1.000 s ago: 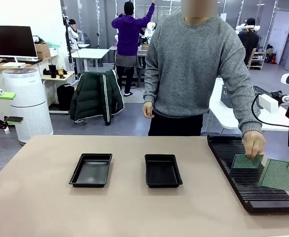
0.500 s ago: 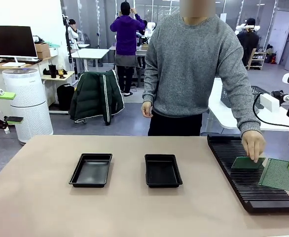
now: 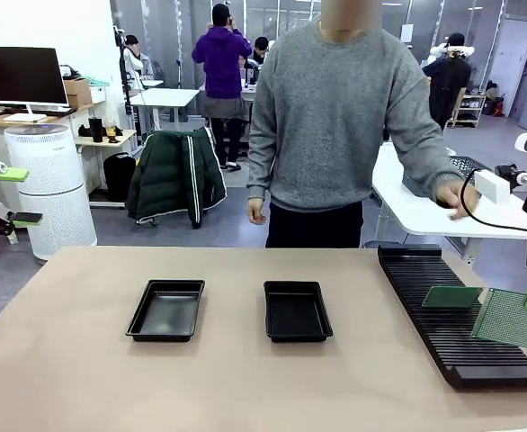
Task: Inspect and transfer BCBs to ESD trays.
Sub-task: Pick up the Blank PCB from the PCB Rack and place it in the left ESD tray.
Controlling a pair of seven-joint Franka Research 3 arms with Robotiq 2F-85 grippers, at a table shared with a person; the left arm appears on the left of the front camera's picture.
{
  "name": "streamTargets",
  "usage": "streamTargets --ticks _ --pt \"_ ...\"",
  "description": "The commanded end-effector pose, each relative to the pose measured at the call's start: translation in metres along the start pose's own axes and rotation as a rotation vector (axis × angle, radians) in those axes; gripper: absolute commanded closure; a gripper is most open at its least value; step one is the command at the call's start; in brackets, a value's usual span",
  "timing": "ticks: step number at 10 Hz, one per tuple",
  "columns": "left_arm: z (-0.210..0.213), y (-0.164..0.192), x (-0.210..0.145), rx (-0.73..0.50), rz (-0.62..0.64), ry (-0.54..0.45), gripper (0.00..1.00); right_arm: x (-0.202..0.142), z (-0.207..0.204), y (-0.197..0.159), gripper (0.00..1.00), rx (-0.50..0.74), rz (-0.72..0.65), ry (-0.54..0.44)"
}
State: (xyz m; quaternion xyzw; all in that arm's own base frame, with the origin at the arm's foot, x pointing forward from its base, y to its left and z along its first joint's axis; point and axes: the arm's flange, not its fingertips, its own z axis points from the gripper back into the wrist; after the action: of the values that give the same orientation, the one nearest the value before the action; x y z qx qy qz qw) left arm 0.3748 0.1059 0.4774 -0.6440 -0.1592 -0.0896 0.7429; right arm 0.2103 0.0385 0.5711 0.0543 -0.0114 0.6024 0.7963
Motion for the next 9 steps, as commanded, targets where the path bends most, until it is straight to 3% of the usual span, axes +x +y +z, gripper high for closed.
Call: streamTargets --ticks 1,4,9 --pt "0.001 -0.001 0.0 -0.002 -0.002 -0.002 0.0 0.0 0.0 0.0 0.98 -0.002 -0.004 0.004" --pt "0.001 -0.001 0.0 -0.002 -0.002 -0.002 0.0 0.0 0.0 0.0 0.98 0.0 0.0 0.0" --pt "0.001 -0.001 0.0 -0.002 -0.002 -0.002 0.0 0.052 0.015 -0.007 0.98 0.058 -0.253 -0.048"
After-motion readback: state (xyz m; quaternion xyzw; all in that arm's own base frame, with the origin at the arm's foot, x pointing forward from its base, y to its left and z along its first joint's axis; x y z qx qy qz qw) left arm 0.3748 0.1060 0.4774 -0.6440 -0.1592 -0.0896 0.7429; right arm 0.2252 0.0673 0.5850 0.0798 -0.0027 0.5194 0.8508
